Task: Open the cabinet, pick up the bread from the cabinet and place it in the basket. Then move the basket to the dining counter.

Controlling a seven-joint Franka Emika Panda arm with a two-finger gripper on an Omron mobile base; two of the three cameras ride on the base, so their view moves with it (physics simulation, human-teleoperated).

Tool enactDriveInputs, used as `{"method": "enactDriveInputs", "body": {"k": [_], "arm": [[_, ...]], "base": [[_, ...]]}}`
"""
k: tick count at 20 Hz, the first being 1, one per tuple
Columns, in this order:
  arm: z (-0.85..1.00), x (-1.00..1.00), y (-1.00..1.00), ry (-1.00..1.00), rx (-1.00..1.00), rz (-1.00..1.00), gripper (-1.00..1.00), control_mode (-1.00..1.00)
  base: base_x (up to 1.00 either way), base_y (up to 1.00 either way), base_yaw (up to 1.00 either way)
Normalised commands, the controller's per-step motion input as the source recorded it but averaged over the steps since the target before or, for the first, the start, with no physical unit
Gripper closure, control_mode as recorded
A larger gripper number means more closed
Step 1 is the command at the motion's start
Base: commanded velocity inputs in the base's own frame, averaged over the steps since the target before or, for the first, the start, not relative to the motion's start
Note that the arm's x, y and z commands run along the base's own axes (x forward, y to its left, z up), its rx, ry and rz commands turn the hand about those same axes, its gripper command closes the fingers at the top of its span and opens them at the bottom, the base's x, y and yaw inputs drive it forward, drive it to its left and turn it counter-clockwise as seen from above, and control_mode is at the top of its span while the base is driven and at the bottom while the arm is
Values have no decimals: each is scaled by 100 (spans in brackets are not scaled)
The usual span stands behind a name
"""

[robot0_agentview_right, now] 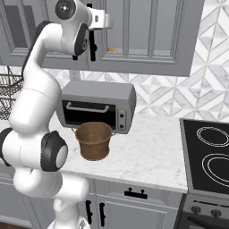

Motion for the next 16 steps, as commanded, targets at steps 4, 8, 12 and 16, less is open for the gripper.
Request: {"method": "enactDriveInputs", "body": {"k": [4, 8, 12, 16], "arm": [[-2, 14, 0, -3, 0, 0, 100, -100], [-4, 2, 0, -1, 1, 0, 100, -100], [-8, -24, 0, 1, 1, -5, 100, -100], [-15, -95, -31, 6, 0, -12, 100, -100]], "base": [[0, 0, 0], [0, 0, 0], [0, 0, 0], [0, 0, 0]]}}
